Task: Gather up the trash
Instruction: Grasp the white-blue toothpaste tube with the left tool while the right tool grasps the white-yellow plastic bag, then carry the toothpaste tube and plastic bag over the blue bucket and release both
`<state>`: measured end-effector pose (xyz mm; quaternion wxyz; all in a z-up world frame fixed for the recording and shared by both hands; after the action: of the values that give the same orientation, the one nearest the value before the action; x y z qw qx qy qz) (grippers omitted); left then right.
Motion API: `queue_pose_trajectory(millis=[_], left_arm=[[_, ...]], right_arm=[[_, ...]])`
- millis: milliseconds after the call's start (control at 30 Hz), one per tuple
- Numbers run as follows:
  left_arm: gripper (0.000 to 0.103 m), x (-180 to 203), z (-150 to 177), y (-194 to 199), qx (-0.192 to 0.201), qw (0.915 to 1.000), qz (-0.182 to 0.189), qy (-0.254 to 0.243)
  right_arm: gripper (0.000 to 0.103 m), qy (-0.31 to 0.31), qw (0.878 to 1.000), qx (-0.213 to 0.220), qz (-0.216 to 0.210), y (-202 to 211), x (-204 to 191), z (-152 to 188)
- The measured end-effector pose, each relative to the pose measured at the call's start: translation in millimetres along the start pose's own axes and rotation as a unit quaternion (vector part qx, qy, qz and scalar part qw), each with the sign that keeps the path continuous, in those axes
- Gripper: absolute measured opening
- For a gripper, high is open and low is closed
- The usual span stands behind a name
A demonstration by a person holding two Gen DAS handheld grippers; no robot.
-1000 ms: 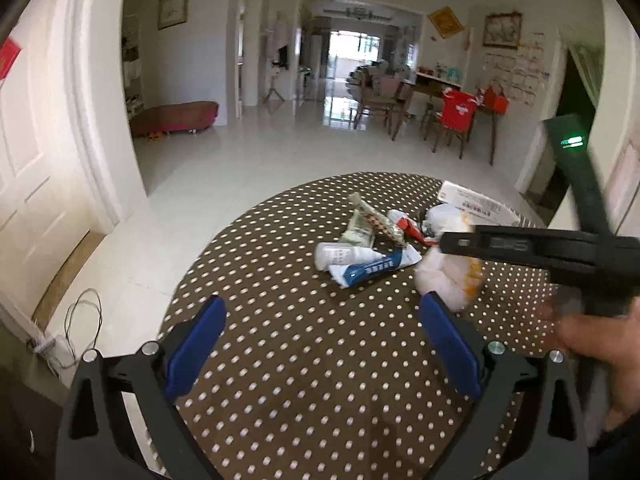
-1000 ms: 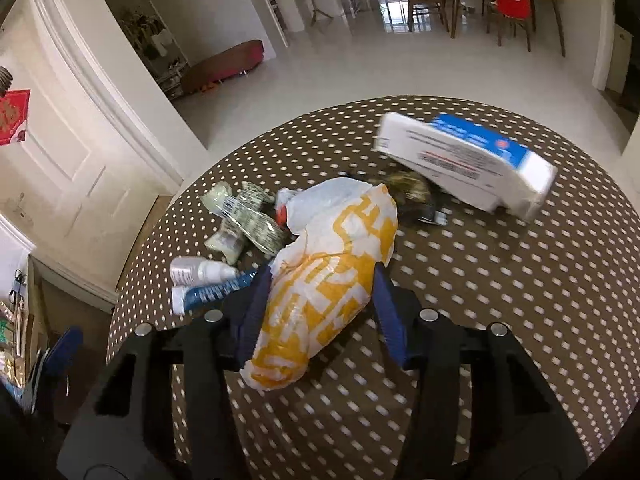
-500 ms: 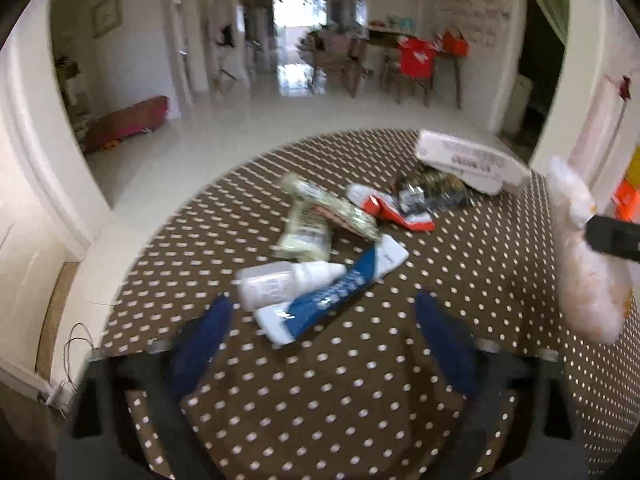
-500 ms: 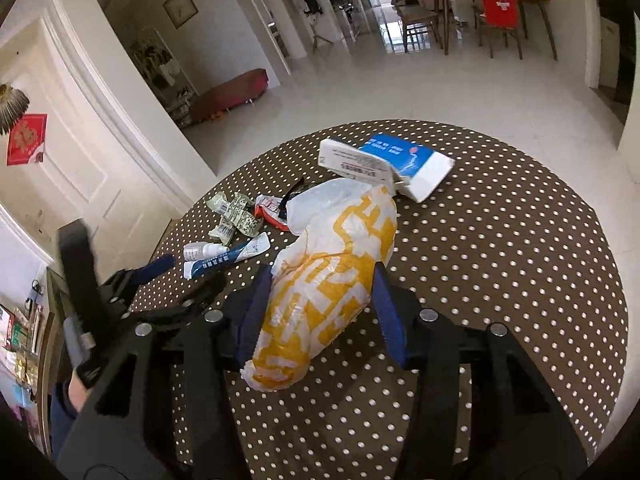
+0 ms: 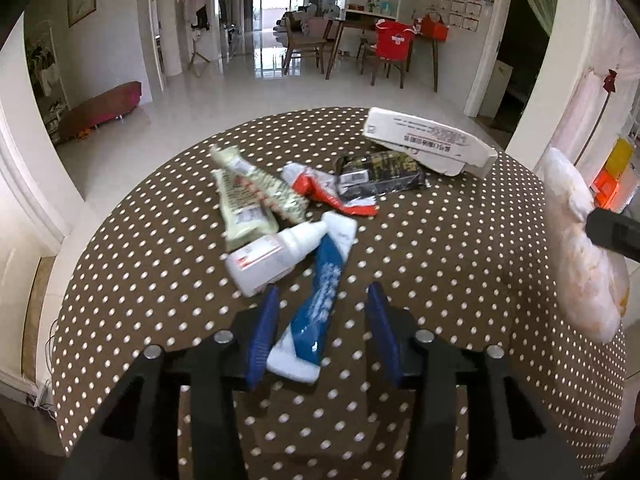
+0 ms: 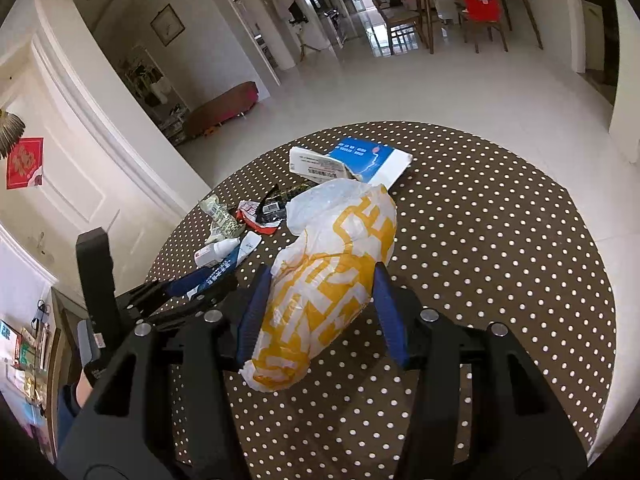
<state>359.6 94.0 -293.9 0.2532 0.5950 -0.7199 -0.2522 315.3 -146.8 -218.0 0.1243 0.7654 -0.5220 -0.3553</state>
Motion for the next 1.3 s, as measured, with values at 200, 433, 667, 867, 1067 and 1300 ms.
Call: queue_pose_trajectory(millis=[200, 433, 667, 867, 1067, 1300], left_arm=[[0.011, 18.3, -3.4, -6.2, -0.003, 0.9992, 0.029, 0.028], [0.011, 44.3, 3.3, 20.1, 0.024, 0.9981, 0.046, 0.034], [0.011, 101.2, -27.1, 44.3, 0.07, 0.9947, 0.074, 0.014], [0.011, 160.6, -50.0, 61.3, 0.102, 0.9888, 0.109, -0.006], [0.011, 238.0, -54.3, 64.3, 0.103, 0.9812, 0.157, -0.042], [0.011, 333.8, -45.0, 61.5, 0.089, 0.9685, 0.217, -0.085]], right_arm=[[0.051, -0.008, 1.0, 0.011, 0.006, 18.1, 12.7, -2.1], [0.051, -0.021, 0.999, 0.028, 0.02, 39.8, 32.4, -6.0], [0.051, -0.017, 0.996, 0.066, 0.051, 78.6, 60.8, -21.4], [0.051, -0.02, 0.989, 0.103, 0.1, 124.6, 107.2, -33.5], [0.051, -0.052, 0.975, 0.133, 0.172, 186.5, 189.6, -33.8], [0.051, -0.122, 0.948, 0.138, 0.258, 246.5, 302.2, 5.1]])
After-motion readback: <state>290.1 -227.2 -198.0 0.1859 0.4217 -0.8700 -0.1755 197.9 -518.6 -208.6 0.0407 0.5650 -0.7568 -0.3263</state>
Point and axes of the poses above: each gripper's, at about its wrist camera, not at the fingertips, and y roughly against the way its jaws point, x to its right, z to its underside, the point moved 9 cm from there along -y, roughly the way its jaws point, and after that the axes turned 10 degrees about x, right-handed, at the moved point
